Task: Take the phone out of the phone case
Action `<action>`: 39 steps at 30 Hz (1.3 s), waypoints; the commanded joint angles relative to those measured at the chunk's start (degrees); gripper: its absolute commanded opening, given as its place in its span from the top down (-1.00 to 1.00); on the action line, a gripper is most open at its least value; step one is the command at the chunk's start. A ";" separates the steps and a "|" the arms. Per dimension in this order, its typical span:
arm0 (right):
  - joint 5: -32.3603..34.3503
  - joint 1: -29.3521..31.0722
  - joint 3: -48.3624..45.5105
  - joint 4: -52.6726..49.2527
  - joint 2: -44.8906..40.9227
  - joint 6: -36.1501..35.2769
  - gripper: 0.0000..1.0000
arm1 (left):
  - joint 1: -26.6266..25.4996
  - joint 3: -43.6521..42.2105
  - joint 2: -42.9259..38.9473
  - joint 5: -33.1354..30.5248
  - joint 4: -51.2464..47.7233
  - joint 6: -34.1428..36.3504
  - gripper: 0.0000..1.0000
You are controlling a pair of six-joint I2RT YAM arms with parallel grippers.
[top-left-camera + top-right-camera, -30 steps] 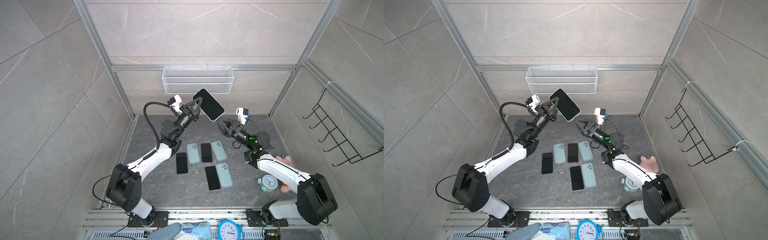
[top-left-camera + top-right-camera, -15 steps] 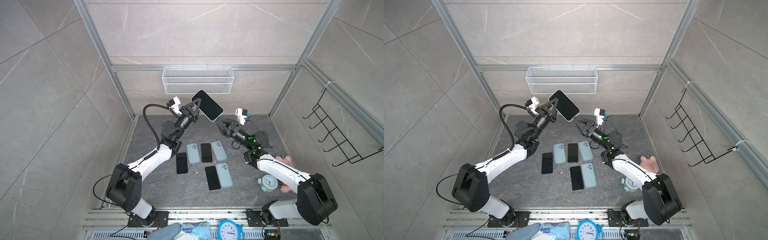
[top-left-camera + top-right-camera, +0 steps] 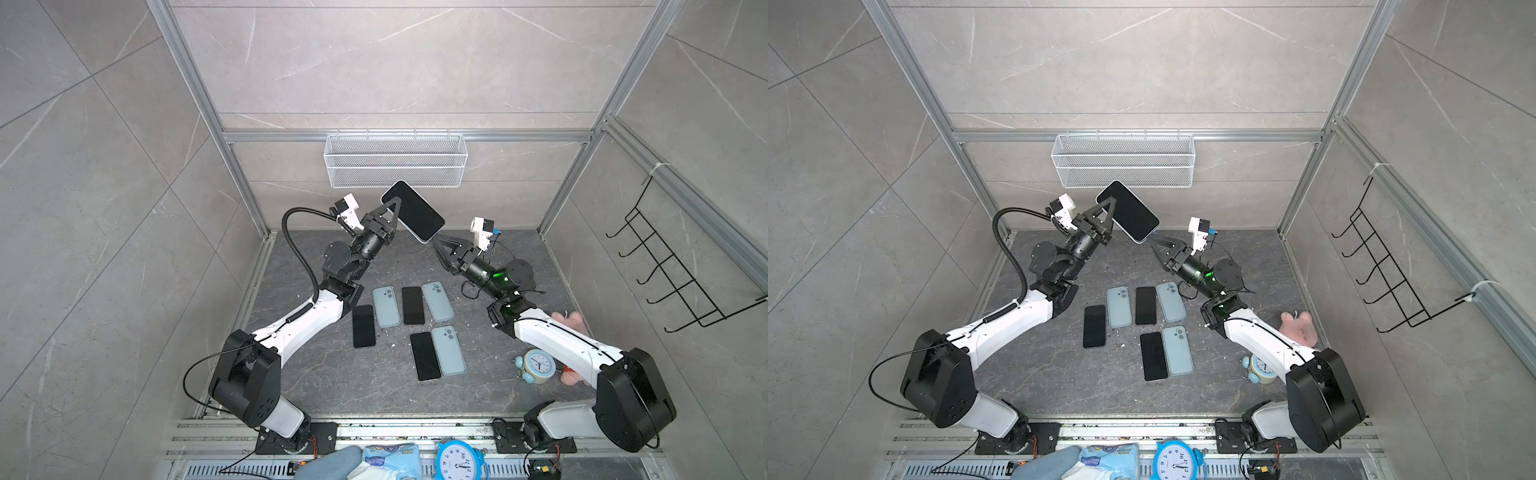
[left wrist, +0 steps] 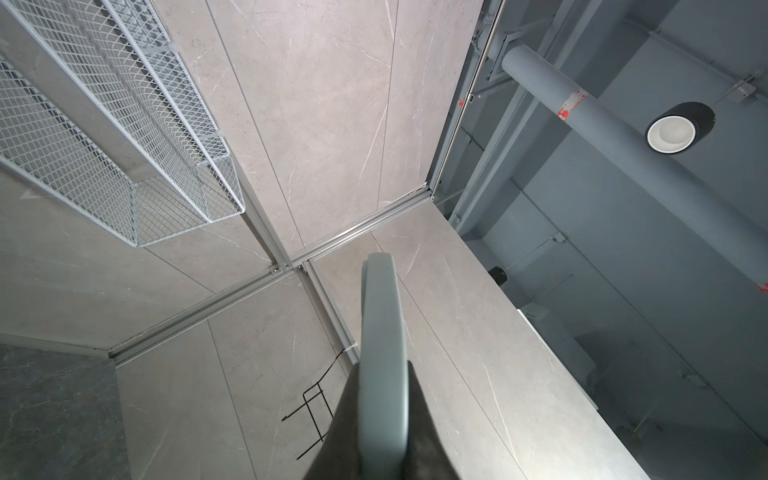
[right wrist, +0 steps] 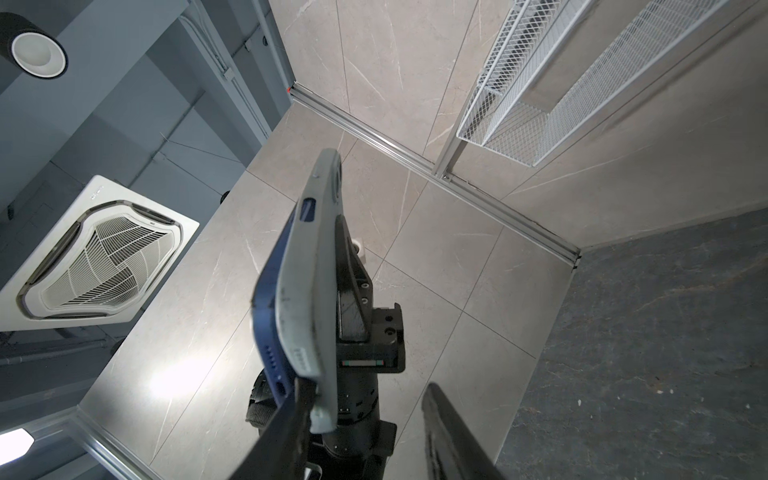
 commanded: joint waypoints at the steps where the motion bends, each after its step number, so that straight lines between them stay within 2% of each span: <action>1: -0.05 1.49 2.57 -4.89 0.91 -1.55 0.16 | -3.17 0.54 -3.11 4.27 3.24 2.41 1.00; 8: -0.01 1.66 3.26 -5.16 1.84 -0.98 0.31 | -3.58 -0.17 -2.41 4.31 4.71 1.44 1.00; 14: -0.65 1.58 4.58 -4.19 3.17 0.05 0.35 | -3.86 -1.17 -2.05 5.25 4.74 1.31 1.00; 20: -0.73 1.63 6.07 -5.92 3.75 -0.41 0.38 | -4.48 -2.83 -3.31 6.79 1.23 4.13 1.00; 24: -0.84 1.59 6.12 -5.75 3.75 -0.58 0.36 | -4.60 -4.08 -4.81 6.98 -3.06 6.67 1.00; 30: -2.04 1.65 6.82 -4.72 4.28 0.14 0.29 | -4.55 -5.45 -4.69 6.44 -4.16 7.36 1.00; 35: -1.16 1.65 4.71 -4.82 3.40 0.15 0.55 | -3.64 -8.12 -5.13 3.76 -2.59 5.14 1.00; 39: -0.67 1.58 1.28 -0.54 2.50 3.87 0.83 | -2.52 -10.66 -4.20 0.85 -1.69 0.53 1.00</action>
